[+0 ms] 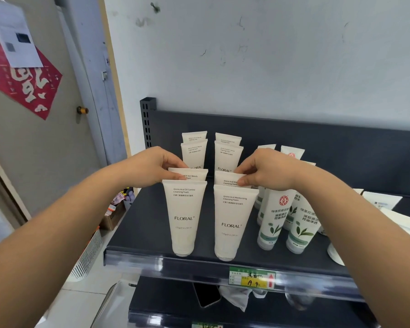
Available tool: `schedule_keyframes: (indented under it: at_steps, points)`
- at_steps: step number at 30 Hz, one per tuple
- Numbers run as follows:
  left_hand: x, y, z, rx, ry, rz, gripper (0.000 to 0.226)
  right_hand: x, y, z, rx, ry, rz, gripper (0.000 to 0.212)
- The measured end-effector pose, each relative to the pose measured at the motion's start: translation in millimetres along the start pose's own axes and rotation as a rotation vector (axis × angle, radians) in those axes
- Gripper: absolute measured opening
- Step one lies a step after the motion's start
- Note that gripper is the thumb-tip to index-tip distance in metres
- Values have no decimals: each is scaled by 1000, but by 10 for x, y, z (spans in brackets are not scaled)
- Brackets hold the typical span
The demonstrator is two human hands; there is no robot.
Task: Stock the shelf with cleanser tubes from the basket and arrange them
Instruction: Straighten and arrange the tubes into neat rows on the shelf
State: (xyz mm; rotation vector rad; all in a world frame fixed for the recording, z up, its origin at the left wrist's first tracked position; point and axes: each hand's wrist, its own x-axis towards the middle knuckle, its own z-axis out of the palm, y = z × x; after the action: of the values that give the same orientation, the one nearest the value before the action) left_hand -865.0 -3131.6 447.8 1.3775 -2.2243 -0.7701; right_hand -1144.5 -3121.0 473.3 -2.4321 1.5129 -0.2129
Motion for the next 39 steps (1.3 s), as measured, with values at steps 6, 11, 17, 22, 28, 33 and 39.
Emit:
schedule_keyframes:
  at_steps: [6, 11, 17, 22, 28, 33, 39]
  points:
    - [-10, -9, 12, -24, -4, 5, 22, -23, -11, 42, 44, 19, 1, 23]
    - [-18, -27, 16, -50, -11, 17, 19, -29, 40, 56, 121, 21, 20, 20]
    - [-8, -53, 3, -66, -22, 19, 19, -24, 23, 74, 151, 44, 50, 19]
    - [11, -86, -1, -77, -30, 41, 19, -16, 56, 97, 189, 63, 67, 18]
    - [24, -57, -121, -95, -120, 54, 23, -36, 42, -10, 118, -61, 80, 25]
    - [261, -43, -317, -67, 199, 72, 17, 107, 3, -305, 156, 125, 126, 31]
    - [850, -102, -248, 197, 240, -36, 46, 704, 87, -218, -232, 108, 197, 47]
